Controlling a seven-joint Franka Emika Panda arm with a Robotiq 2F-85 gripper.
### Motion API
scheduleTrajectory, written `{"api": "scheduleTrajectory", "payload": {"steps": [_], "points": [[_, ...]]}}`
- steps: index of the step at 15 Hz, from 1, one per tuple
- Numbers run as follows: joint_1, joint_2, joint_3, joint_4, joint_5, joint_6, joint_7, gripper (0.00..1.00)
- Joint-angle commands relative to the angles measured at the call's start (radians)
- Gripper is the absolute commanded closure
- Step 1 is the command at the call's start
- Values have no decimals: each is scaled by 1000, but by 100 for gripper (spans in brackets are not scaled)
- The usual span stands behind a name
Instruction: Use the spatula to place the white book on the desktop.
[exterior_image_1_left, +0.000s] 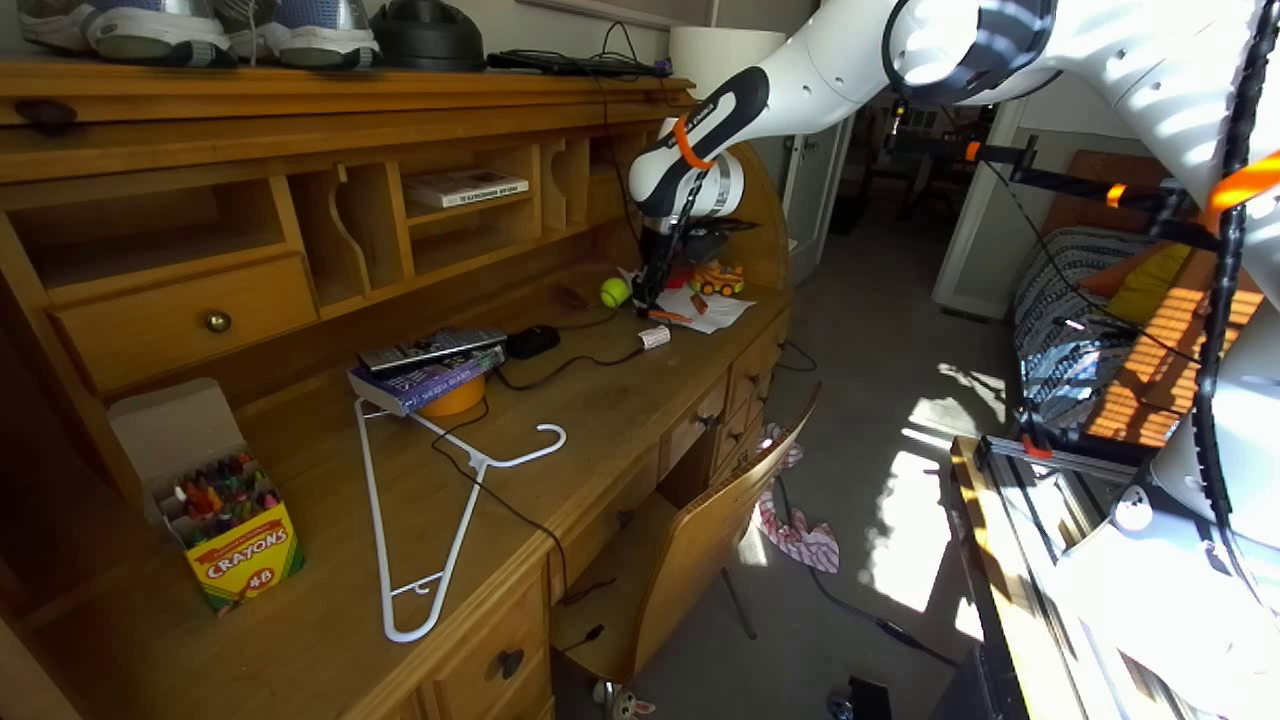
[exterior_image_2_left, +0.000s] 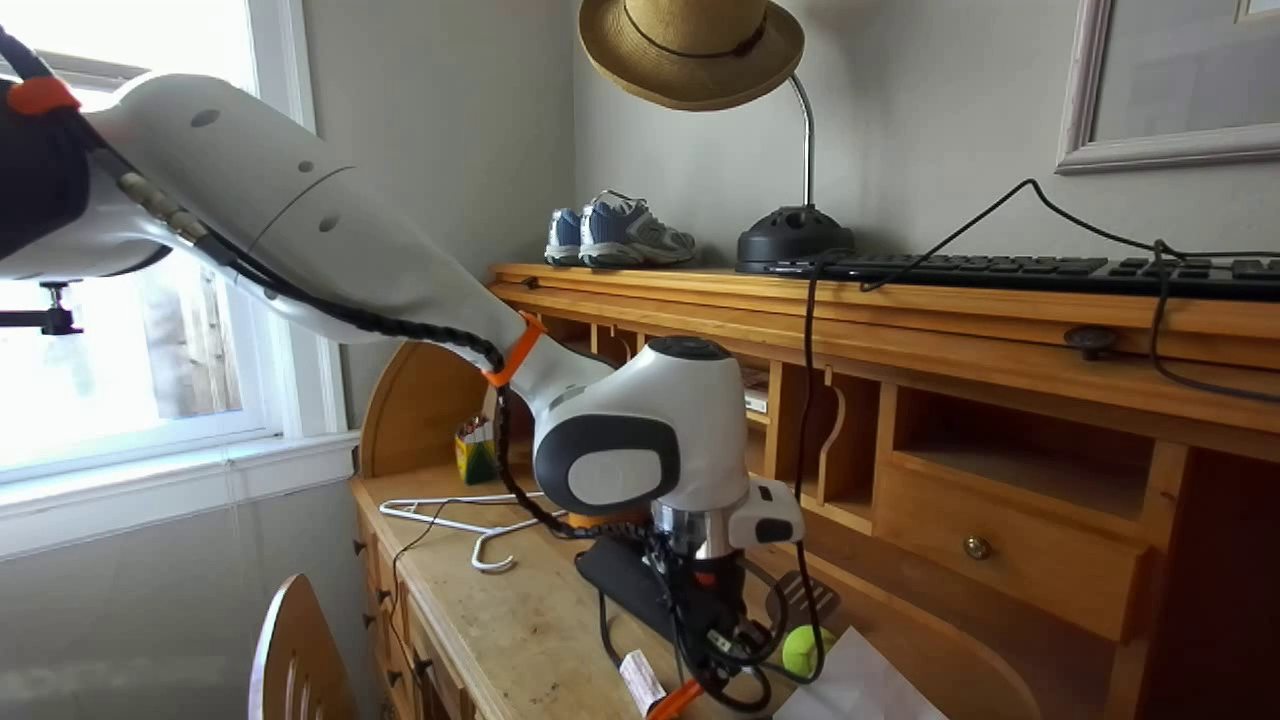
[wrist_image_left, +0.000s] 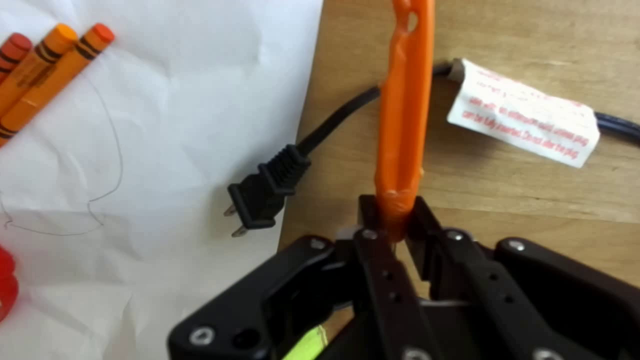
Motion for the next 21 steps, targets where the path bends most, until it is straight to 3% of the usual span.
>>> {"api": "scheduleTrajectory", "payload": {"steps": [1,11,17,21], "points": [[8,-143,-16,-173,-19,19,-28,95],[30,-463,-56,-538,-88,16,-128,95],[125,-656,-161,-699,-264,-26,-89,95],[188,-781,-183,-749,-361,-102,-71,95]]}}
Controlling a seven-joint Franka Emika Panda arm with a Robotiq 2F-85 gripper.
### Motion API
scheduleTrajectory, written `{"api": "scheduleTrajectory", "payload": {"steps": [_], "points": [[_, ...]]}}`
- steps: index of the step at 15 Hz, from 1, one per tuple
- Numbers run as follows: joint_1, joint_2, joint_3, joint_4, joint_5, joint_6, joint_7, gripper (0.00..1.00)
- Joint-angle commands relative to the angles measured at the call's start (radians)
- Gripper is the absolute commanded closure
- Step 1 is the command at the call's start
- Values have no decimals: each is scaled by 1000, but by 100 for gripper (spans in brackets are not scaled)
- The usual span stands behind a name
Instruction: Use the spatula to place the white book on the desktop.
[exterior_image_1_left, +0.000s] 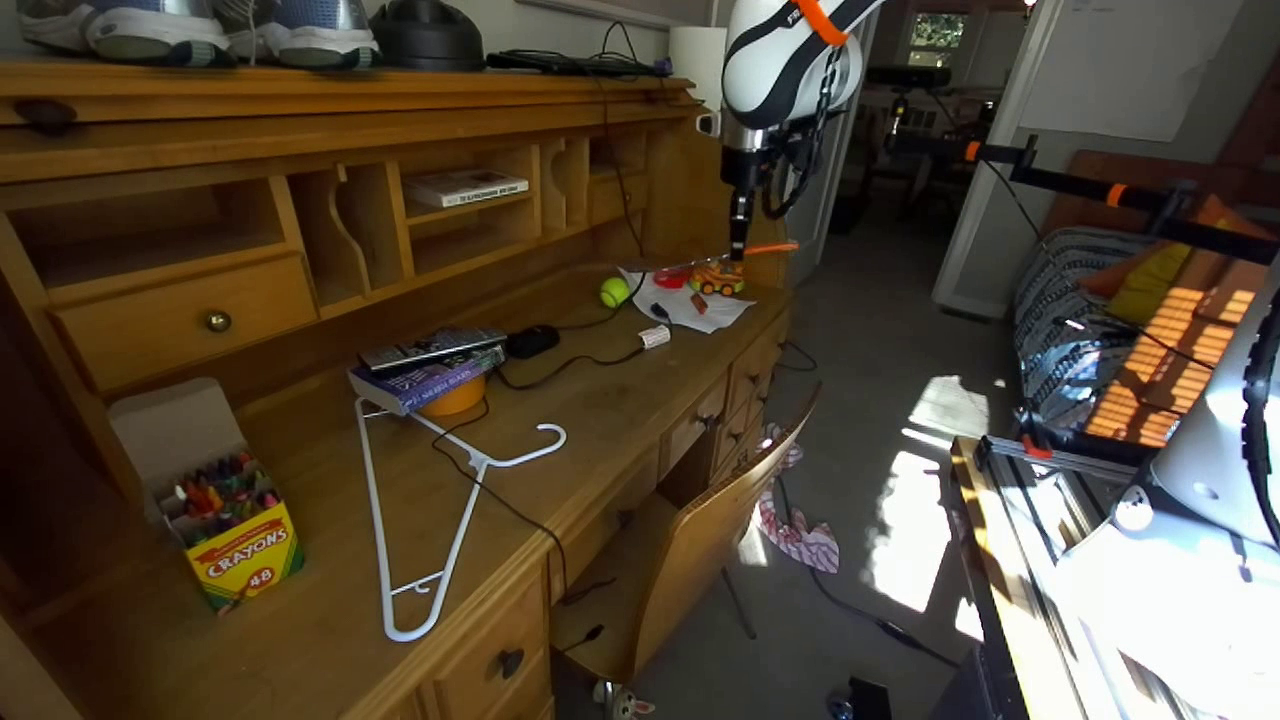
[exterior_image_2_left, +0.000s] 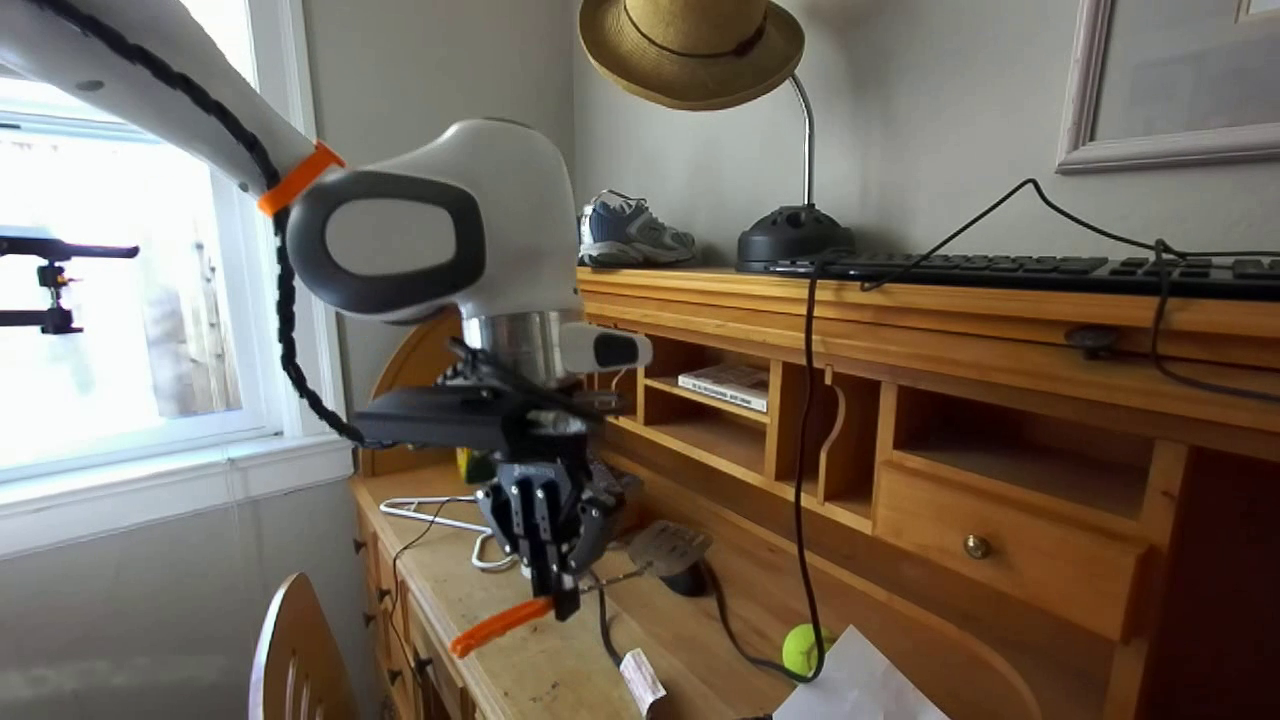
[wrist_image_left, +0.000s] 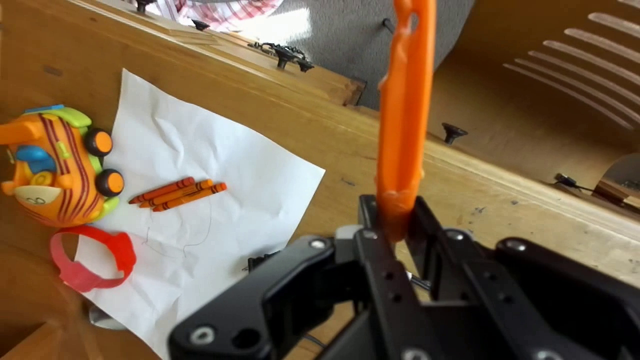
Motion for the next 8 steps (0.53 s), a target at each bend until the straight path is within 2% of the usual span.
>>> {"api": "scheduleTrajectory", "payload": {"steps": [1,5,8], "points": [[72,-146,-21,-75,-100,-94,38,95],[124,-210,-9,-34,-136,-217,41,95],[152,-214,-4,26,-127,-279,58,95]]}}
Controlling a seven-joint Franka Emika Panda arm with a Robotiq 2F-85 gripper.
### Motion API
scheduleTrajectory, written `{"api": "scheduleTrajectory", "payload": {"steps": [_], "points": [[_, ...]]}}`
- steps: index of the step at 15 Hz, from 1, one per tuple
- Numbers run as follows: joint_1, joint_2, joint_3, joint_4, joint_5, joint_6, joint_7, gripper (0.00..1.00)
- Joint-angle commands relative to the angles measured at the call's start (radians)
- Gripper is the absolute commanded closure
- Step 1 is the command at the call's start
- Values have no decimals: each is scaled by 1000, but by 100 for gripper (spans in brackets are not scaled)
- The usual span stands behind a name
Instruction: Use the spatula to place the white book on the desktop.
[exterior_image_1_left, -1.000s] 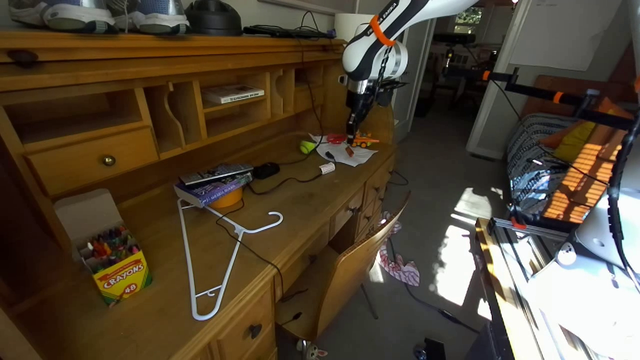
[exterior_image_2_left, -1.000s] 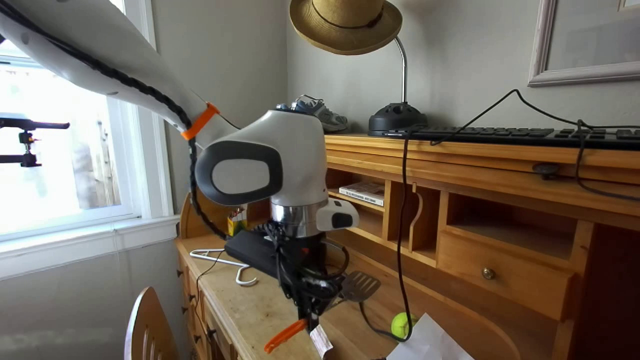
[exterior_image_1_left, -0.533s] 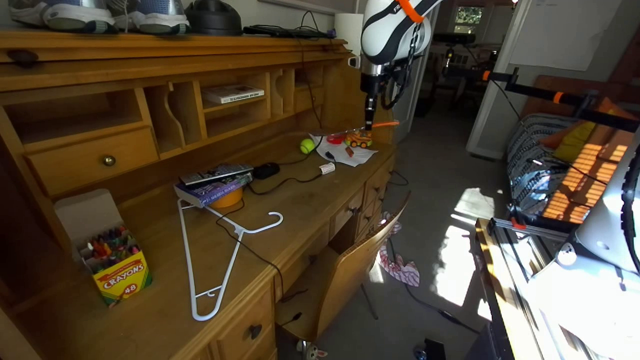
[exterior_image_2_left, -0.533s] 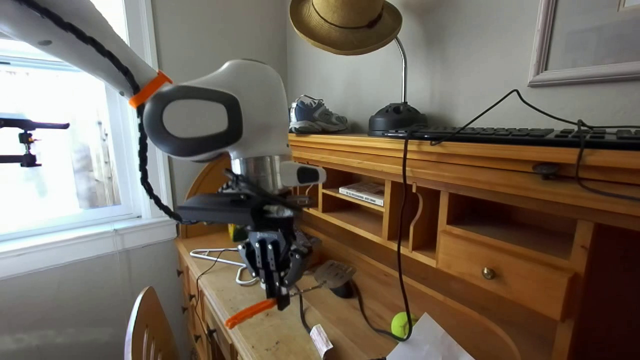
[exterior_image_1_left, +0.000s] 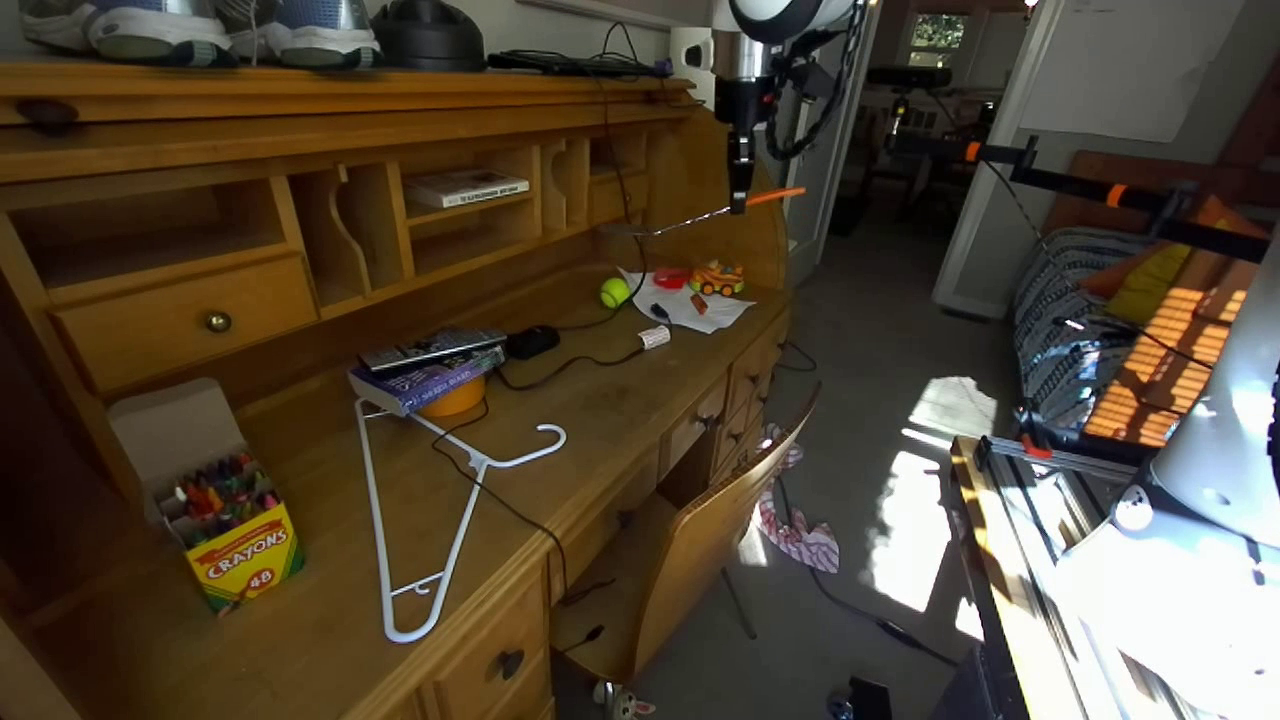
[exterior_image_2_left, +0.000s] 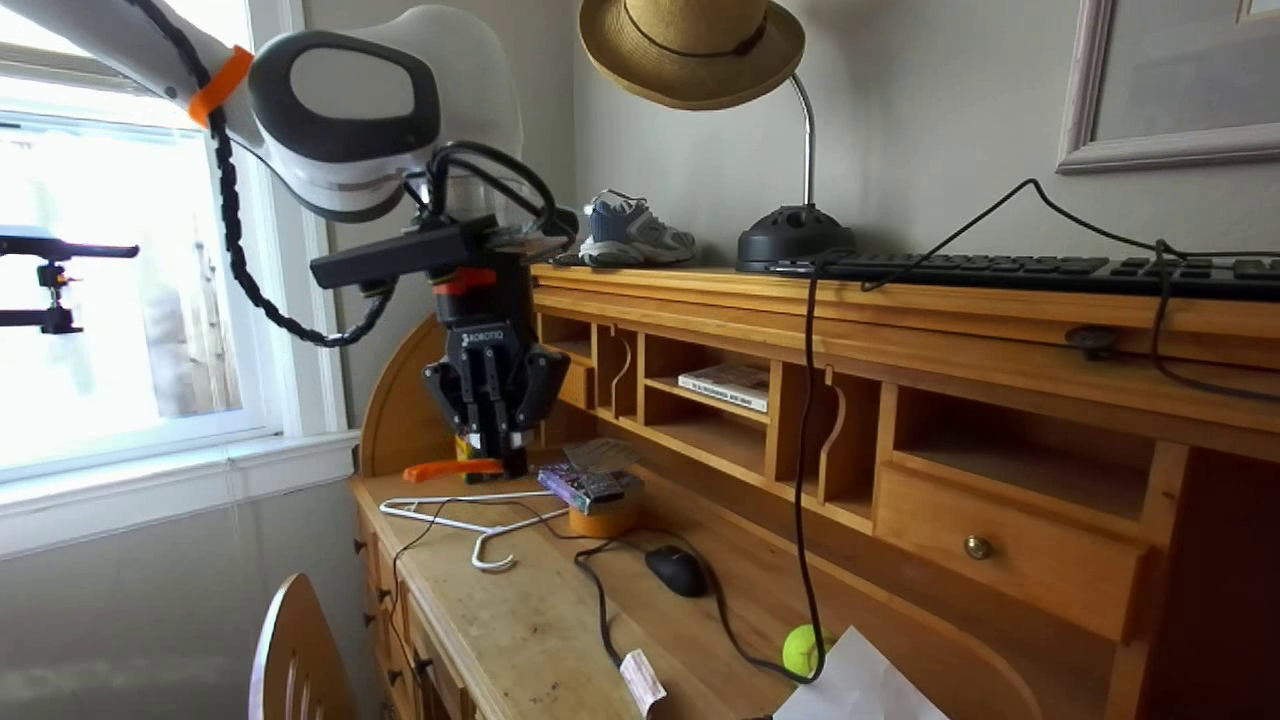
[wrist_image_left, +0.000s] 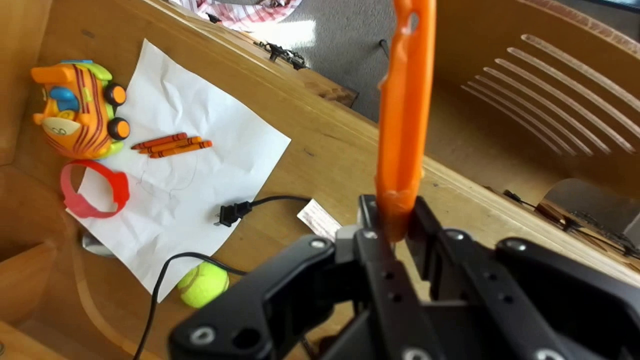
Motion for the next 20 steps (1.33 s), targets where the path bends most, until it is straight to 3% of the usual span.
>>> {"api": "scheduleTrajectory", "payload": {"steps": [1,8,18,19,20], "points": [[34,-5,-3,67,-13,-87,33,95],[49,113,3,306,37,-257,88,95],[25,386,39,665,122,-421,191,95],[29,322,41,572,91,-364,169,82],[27,344,44,598,96,-373,177,82]]}}
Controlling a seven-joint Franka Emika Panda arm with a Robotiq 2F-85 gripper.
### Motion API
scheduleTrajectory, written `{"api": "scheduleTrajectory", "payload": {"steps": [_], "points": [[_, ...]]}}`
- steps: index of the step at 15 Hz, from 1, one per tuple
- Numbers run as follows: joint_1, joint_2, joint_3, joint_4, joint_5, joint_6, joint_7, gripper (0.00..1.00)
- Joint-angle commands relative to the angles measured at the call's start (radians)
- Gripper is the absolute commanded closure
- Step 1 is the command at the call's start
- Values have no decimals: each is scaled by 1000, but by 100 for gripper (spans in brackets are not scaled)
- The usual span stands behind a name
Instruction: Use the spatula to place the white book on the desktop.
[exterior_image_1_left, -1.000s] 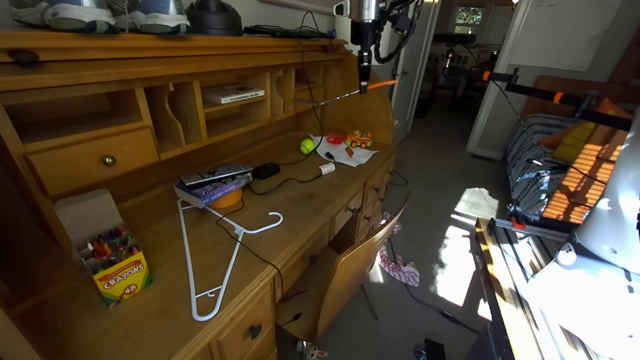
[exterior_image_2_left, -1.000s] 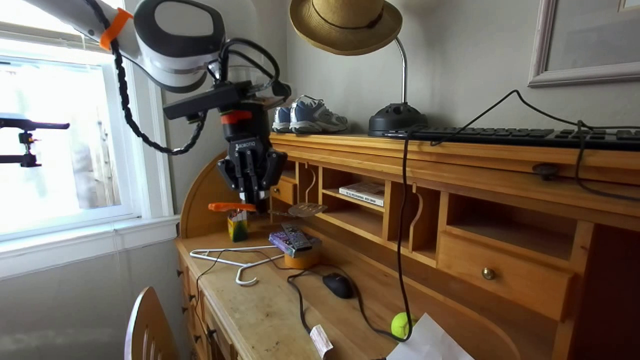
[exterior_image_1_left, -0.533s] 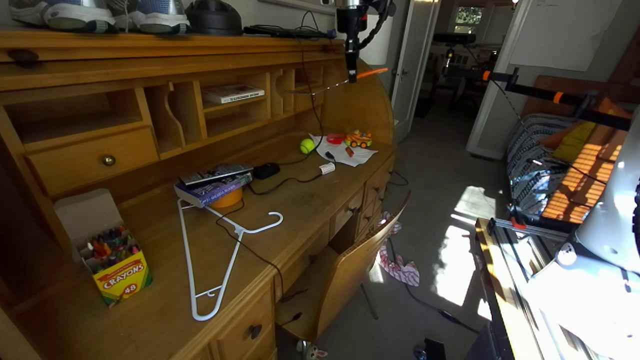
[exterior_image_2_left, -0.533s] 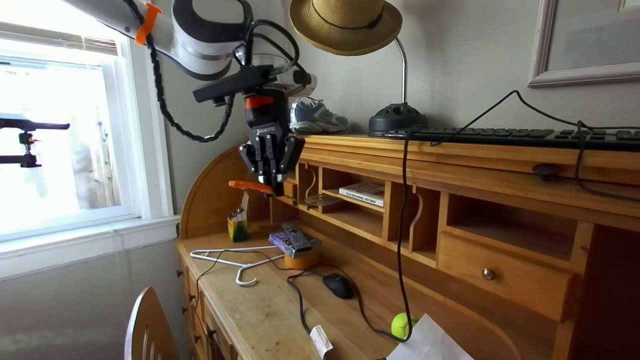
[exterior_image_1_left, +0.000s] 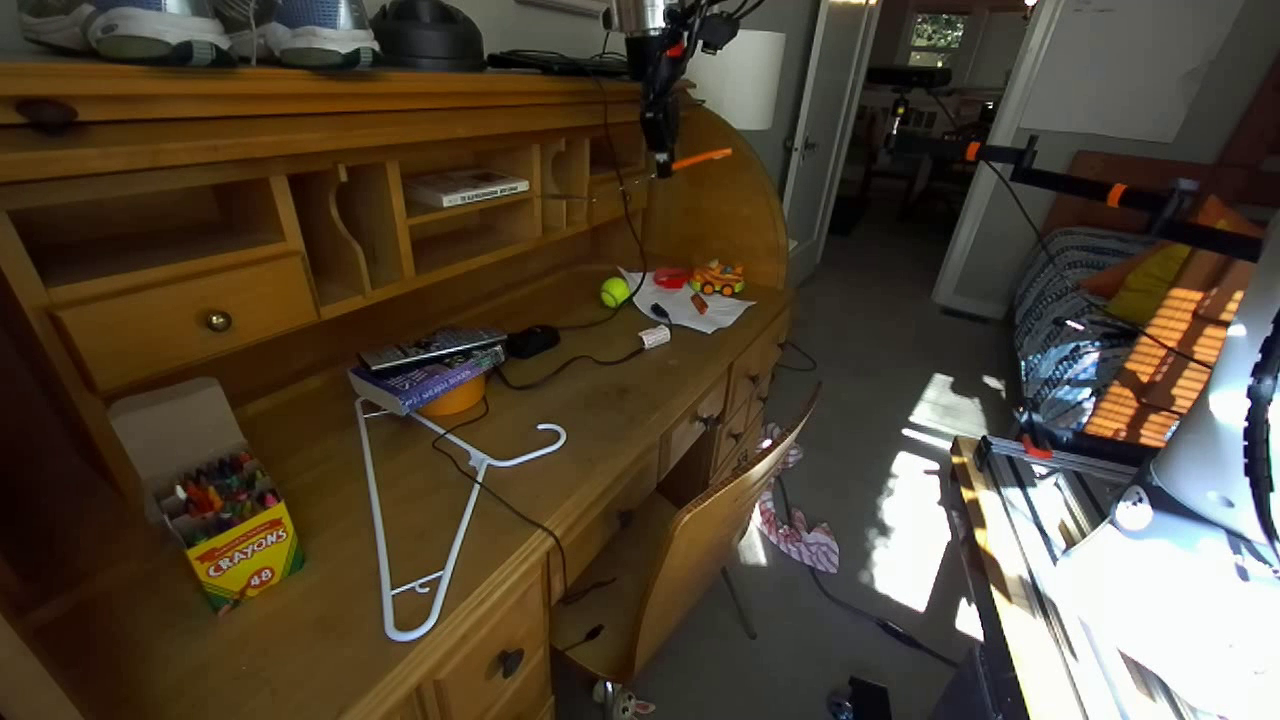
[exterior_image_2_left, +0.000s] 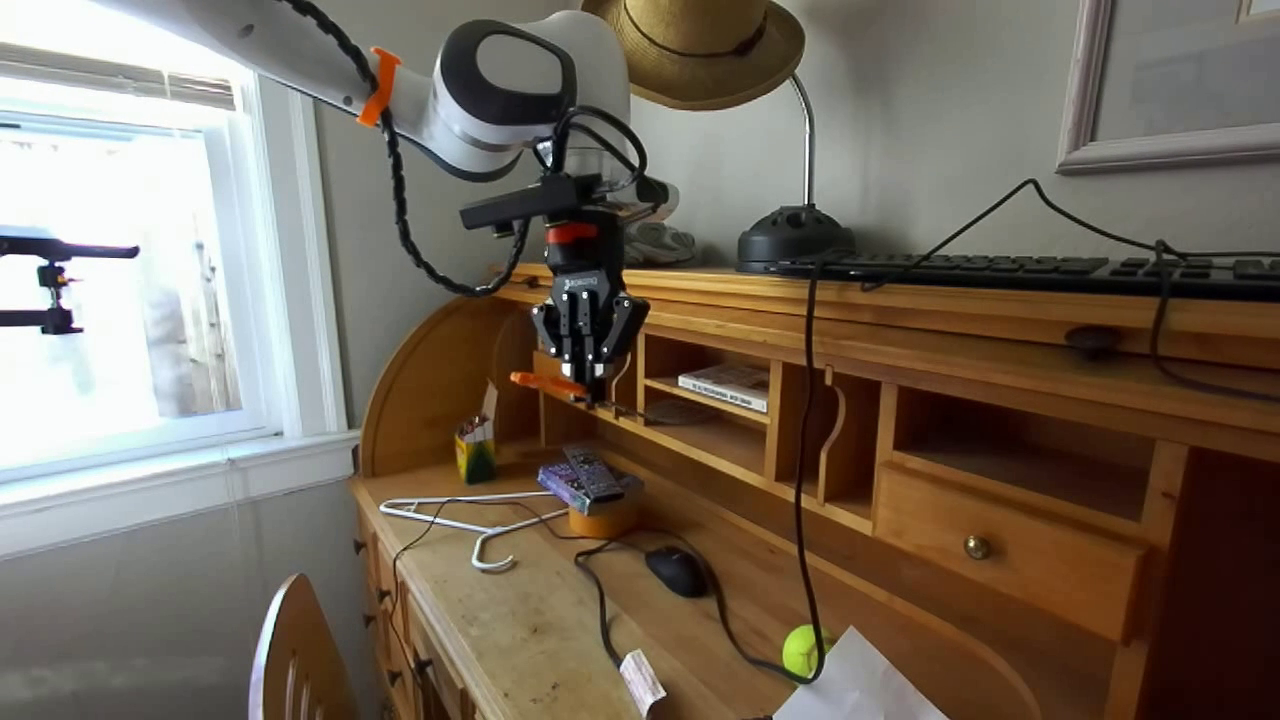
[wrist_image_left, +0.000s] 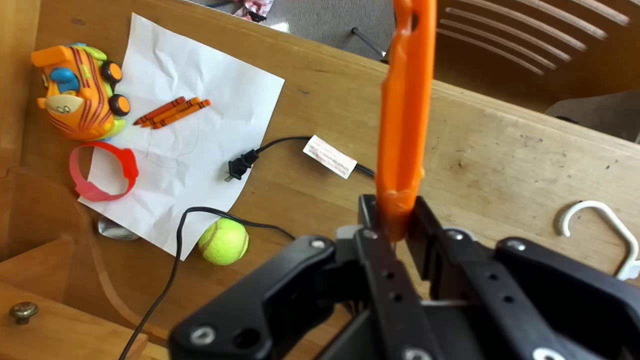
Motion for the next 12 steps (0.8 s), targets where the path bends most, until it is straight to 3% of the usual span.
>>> {"api": "scheduleTrajectory", "payload": {"steps": [1,4,5,12], "points": [[-15,16,17,24,-3,-8,6,82],[-18,32,17,47,-1,-20,8,82],[-19,32,17,50,-1,-22,8,95],[-22,76,33,136,11,-43,3,95]]}}
